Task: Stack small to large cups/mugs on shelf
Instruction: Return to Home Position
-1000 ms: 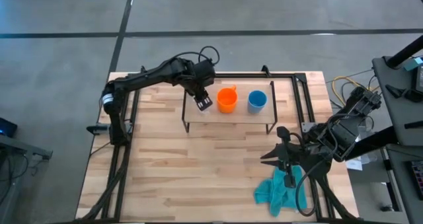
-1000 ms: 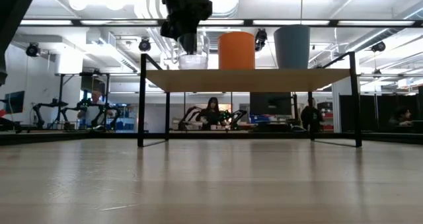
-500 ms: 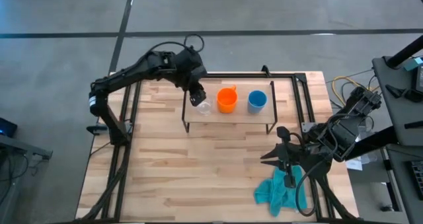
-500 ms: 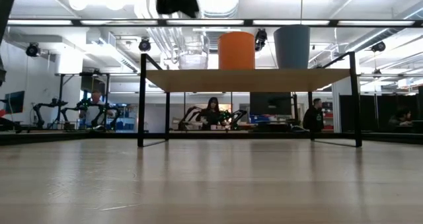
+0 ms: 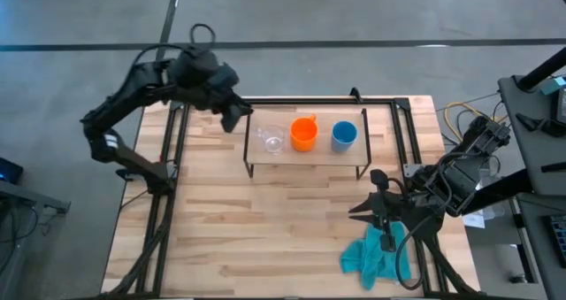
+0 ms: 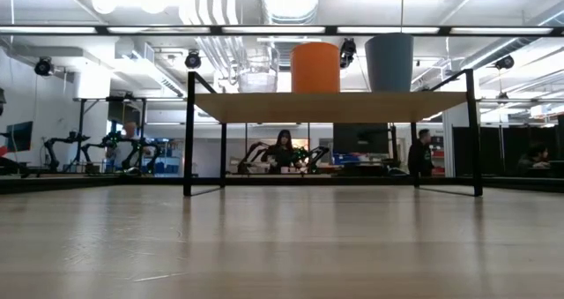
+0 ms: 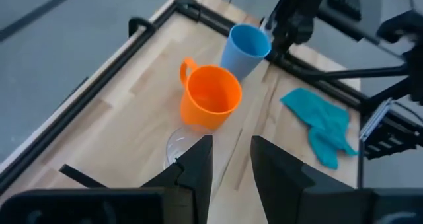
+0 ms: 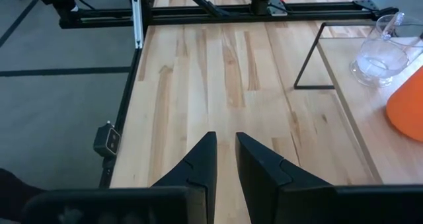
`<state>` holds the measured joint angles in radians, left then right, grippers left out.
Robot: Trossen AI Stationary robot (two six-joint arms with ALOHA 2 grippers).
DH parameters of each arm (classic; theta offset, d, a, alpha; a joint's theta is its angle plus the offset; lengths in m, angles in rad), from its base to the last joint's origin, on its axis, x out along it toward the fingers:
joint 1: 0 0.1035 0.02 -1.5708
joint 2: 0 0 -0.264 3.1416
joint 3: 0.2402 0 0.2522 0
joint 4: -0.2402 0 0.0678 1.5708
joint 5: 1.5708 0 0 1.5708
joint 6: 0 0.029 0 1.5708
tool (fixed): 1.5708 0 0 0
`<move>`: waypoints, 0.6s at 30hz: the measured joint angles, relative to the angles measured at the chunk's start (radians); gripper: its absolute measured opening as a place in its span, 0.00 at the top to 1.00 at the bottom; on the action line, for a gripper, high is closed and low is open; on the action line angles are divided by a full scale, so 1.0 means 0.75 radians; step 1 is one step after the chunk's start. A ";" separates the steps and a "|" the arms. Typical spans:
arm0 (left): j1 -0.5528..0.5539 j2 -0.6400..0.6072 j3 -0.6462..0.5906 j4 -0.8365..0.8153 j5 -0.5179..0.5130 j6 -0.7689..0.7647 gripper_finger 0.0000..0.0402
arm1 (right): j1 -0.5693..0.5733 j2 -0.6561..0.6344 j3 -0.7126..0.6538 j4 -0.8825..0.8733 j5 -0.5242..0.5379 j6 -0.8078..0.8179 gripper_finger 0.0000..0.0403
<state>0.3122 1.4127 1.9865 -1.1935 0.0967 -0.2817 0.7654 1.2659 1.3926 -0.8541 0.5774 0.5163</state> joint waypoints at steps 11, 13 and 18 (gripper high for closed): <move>0.000 -0.144 -0.005 -0.005 0.001 0.000 0.78 | 0.000 -0.014 0.041 0.113 -0.001 0.000 0.87; 0.000 -0.161 -0.006 -0.005 0.002 -0.001 0.78 | 0.001 -0.028 0.086 0.115 -0.001 0.000 0.87; 0.000 -0.212 -0.007 -0.023 0.002 -0.002 0.78 | 0.004 -0.079 0.218 0.116 -0.001 -0.057 0.87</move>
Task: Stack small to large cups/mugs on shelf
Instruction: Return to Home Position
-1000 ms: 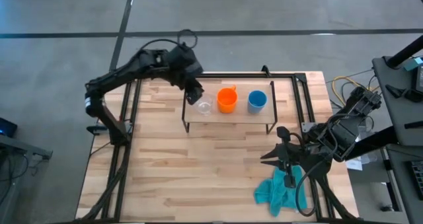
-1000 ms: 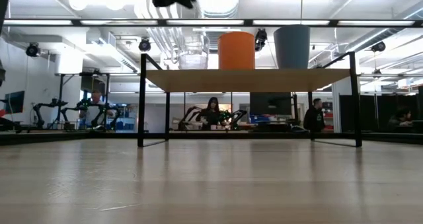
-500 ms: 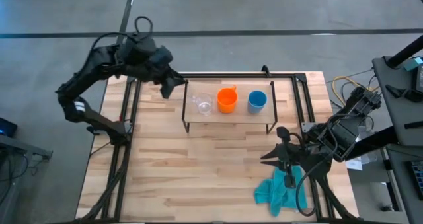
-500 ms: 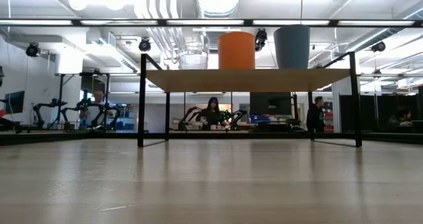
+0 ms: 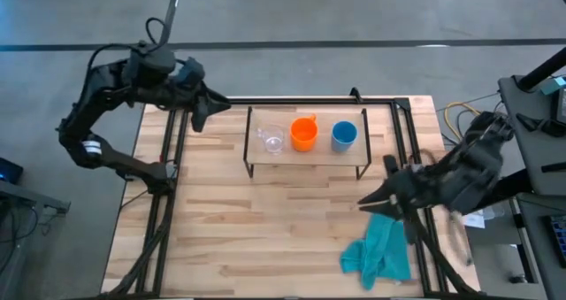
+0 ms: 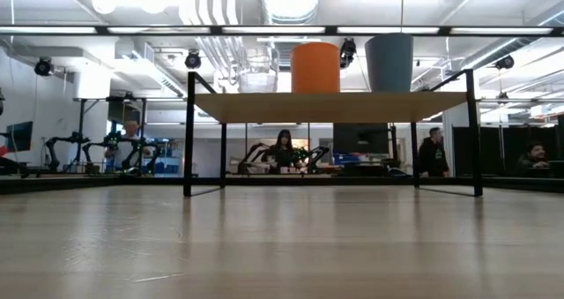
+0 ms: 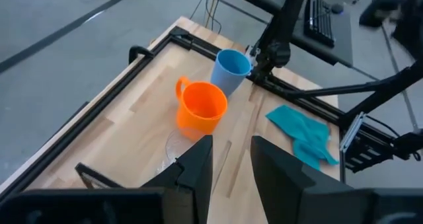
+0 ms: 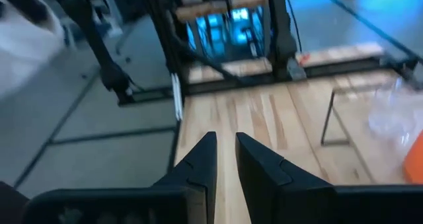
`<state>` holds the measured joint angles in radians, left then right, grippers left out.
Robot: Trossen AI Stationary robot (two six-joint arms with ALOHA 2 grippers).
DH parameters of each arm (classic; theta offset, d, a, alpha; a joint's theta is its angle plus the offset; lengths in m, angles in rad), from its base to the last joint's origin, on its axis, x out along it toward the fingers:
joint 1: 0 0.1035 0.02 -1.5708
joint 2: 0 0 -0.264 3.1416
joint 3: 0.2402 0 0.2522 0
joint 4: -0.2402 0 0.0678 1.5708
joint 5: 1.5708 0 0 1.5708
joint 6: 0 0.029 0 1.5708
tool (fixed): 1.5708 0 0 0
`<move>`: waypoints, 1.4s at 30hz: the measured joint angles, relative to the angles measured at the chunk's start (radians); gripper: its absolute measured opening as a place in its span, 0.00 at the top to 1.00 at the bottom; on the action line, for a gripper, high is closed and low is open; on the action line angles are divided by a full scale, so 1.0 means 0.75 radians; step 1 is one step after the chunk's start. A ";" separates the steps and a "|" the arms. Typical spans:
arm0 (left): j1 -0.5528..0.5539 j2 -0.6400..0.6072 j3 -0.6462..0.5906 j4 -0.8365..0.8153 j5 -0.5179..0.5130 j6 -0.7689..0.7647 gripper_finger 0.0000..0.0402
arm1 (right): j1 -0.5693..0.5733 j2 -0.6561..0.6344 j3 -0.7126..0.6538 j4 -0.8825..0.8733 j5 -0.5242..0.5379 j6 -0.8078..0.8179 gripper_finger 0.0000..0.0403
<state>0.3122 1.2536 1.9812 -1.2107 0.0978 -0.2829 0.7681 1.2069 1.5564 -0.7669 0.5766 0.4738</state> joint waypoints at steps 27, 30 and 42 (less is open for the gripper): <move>-0.001 -0.529 -0.393 -0.022 -0.103 -0.074 0.78 | 0.008 -0.529 0.002 -0.020 0.002 -0.359 0.87; -0.001 -0.630 -0.522 0.064 -0.105 -0.104 0.78 | 0.008 -0.587 -0.052 -0.020 0.002 -0.353 0.87; -0.001 -1.011 -0.974 0.353 -0.104 -0.177 0.78 | 0.008 -0.845 -0.398 0.097 0.071 -0.227 0.87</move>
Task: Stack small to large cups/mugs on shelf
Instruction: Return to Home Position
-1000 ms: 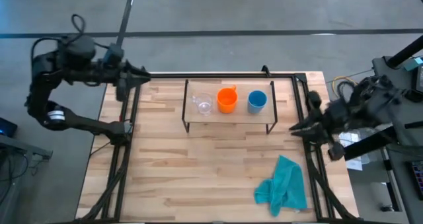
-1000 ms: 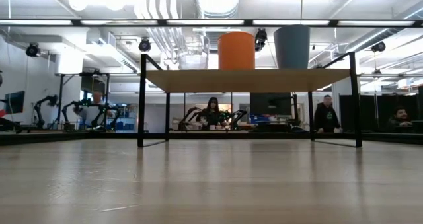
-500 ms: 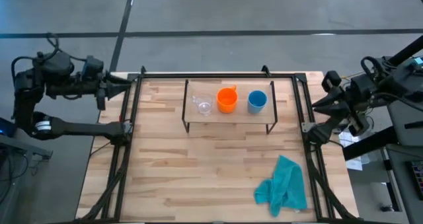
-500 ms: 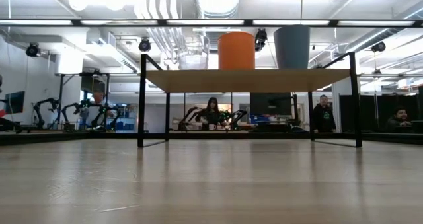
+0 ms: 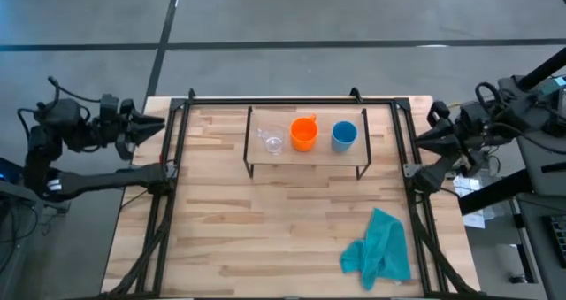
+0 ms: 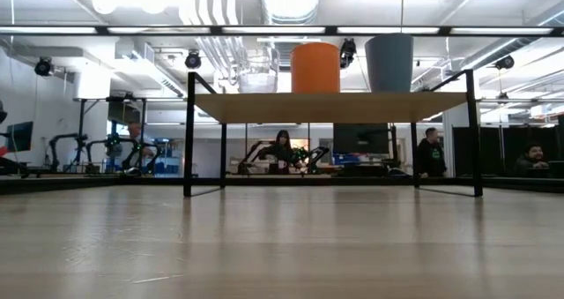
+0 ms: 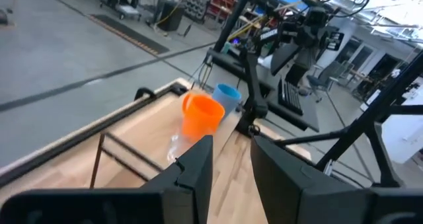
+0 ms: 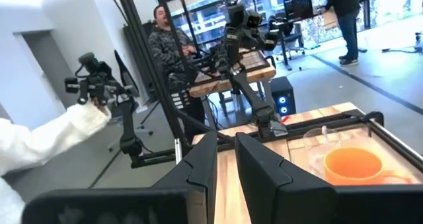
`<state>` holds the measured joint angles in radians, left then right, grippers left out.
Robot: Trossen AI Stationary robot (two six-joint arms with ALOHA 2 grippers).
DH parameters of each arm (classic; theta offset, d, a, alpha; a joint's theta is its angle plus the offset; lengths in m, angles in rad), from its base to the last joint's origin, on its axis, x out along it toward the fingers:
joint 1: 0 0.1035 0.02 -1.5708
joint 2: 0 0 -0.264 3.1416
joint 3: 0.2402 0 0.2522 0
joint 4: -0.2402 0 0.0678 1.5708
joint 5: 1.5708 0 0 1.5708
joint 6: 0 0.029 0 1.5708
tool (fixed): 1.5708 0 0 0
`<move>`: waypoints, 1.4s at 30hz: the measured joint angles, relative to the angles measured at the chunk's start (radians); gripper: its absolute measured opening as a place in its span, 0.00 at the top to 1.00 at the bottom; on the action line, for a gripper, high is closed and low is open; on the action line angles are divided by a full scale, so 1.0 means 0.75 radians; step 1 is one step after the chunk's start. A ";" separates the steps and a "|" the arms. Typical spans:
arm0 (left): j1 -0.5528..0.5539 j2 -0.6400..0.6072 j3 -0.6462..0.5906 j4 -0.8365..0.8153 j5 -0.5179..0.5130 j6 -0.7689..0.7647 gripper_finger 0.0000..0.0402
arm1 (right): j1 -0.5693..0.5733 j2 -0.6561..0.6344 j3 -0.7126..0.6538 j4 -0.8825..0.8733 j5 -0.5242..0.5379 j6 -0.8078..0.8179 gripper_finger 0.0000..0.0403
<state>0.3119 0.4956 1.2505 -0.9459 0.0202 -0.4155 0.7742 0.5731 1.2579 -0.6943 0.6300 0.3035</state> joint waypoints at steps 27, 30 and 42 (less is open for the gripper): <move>0.000 -0.544 -0.713 0.545 0.099 -0.101 0.78 | 0.000 -0.433 -0.880 0.722 -0.006 -0.075 0.87; 0.000 -0.559 -0.787 0.595 0.106 -0.101 0.78 | 0.000 -0.452 -0.907 0.769 -0.009 -0.115 0.87; 0.000 -0.568 -1.074 0.968 0.177 -0.106 0.78 | 0.000 -0.465 -0.941 0.774 -0.017 -0.153 0.87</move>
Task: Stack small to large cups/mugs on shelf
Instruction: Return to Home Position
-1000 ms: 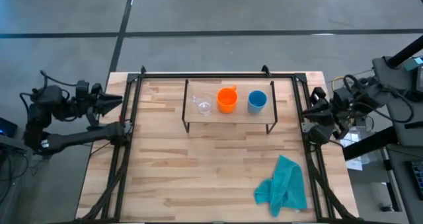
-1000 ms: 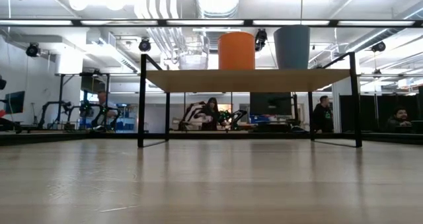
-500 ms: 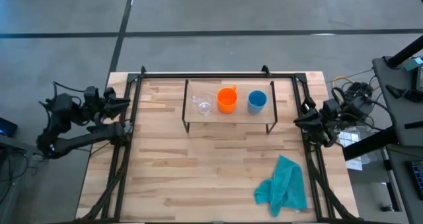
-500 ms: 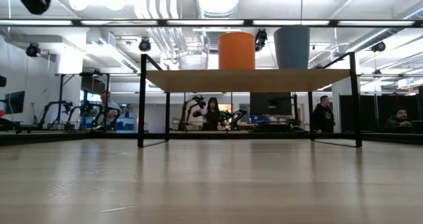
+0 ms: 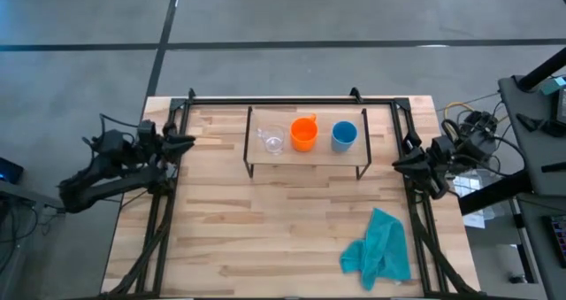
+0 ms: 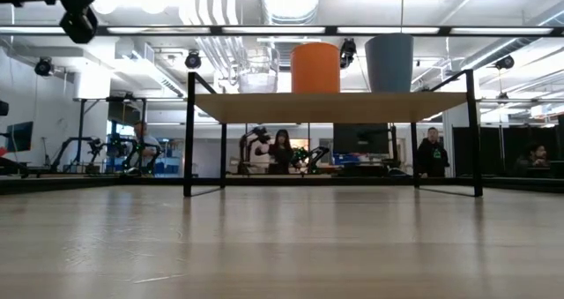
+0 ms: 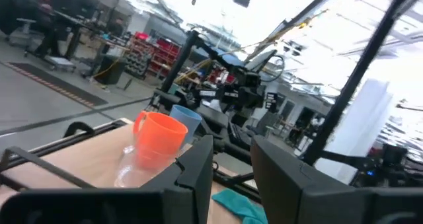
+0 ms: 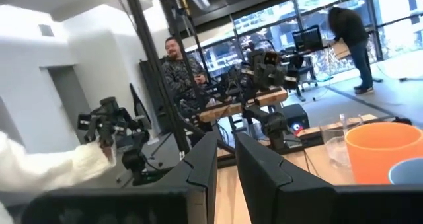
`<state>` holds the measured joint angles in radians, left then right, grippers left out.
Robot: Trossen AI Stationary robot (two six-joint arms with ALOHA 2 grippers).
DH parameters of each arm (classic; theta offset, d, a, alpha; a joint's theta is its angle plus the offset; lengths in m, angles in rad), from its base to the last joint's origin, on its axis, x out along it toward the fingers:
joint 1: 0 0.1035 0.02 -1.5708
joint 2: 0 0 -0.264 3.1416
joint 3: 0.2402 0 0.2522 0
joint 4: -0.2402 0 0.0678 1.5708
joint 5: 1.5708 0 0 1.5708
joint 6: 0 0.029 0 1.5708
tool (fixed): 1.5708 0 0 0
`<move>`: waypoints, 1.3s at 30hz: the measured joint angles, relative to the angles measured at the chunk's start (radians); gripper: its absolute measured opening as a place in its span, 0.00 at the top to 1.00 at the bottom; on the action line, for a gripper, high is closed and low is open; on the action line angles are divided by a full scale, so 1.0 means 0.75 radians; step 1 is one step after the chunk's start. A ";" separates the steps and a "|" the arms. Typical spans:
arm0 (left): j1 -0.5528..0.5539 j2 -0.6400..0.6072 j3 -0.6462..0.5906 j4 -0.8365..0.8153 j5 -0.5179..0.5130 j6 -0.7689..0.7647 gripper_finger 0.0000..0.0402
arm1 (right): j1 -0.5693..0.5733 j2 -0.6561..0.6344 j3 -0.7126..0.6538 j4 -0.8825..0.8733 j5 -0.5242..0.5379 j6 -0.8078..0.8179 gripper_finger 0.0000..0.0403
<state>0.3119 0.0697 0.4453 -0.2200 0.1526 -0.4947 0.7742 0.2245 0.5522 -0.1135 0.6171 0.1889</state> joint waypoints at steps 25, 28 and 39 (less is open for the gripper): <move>0.000 -0.001 -0.561 0.697 0.140 -0.137 0.78 | 0.000 -0.001 -0.121 -0.107 -0.169 -0.022 0.87; 0.000 0.001 -0.563 0.704 0.140 -0.136 0.78 | 0.000 -0.002 -0.204 -0.036 -0.177 -0.008 0.87; 0.000 0.002 -0.563 0.701 0.140 -0.136 0.78 | -0.003 -0.002 -0.498 0.338 -0.407 0.001 0.87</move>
<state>0.3119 0.0714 0.0229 0.3061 0.2577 -0.5964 0.7719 0.2234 0.1789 0.1399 0.3115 0.1899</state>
